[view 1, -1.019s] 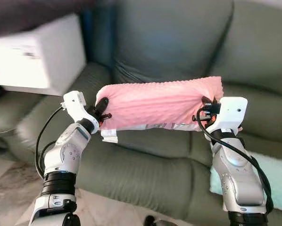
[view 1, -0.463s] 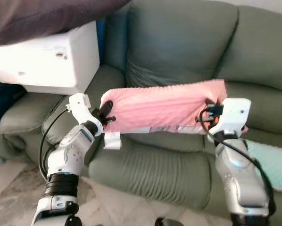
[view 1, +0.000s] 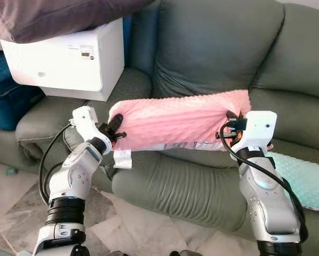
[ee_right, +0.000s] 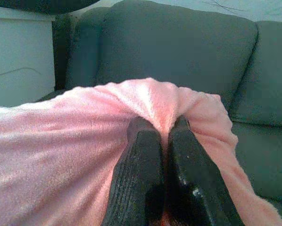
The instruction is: Move the pillow to the sofa
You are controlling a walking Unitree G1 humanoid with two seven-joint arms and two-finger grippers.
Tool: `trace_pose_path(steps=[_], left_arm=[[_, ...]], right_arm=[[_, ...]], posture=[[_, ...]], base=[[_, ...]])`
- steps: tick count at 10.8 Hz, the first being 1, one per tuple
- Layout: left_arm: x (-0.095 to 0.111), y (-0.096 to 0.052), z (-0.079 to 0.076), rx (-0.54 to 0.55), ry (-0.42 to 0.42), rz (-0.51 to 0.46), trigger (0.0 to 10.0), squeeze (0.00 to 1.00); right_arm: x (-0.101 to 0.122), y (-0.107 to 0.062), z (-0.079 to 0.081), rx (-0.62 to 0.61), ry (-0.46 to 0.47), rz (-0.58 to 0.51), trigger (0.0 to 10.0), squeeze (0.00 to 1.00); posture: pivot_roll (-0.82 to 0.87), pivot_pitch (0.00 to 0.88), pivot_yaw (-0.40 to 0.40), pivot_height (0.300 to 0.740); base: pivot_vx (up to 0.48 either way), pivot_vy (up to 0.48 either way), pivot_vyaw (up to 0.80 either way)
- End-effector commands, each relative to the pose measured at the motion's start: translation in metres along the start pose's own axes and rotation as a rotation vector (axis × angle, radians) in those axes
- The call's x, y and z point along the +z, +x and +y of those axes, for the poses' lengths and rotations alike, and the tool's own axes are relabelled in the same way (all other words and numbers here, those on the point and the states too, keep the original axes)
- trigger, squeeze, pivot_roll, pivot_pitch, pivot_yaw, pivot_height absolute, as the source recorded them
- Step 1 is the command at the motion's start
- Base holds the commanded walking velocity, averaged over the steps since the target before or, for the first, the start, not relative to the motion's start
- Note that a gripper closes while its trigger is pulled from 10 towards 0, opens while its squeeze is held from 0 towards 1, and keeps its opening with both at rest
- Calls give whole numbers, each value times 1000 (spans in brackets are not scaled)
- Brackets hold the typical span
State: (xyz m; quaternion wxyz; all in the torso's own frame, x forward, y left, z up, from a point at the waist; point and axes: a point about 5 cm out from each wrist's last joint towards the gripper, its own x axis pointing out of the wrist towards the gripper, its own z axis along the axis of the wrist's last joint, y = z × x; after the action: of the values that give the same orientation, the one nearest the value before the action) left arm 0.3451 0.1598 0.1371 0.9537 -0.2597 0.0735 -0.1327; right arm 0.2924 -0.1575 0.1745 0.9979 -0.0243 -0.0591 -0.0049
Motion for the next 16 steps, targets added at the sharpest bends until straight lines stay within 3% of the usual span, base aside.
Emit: trace_pose_path(steps=[1,5,12,16], left_arm=[[4,0,-4,-18,19,-13,10000,0],[-9,-10,7,8,57,19,10000,0],[-12,-6,7,14,92,23,10000,0],[-5,-5,12,41,133,-34,10000,0]], right_arm=[[1,0,-7,-36,-23,3,10000,0],[-12,-9,-16,-110,-22,58,10000,0],[-11,-11,-16,-117,-17,59,10000,0],[-11,-11,-17,-111,-20,63,10000,0]], posture=[[-131,123,-65,740],[-124,120,-56,740],[-137,115,-48,740],[-141,121,-57,740]], base=[[0,0,0],[0,0,0],[0,0,-788],[0,0,-788]])
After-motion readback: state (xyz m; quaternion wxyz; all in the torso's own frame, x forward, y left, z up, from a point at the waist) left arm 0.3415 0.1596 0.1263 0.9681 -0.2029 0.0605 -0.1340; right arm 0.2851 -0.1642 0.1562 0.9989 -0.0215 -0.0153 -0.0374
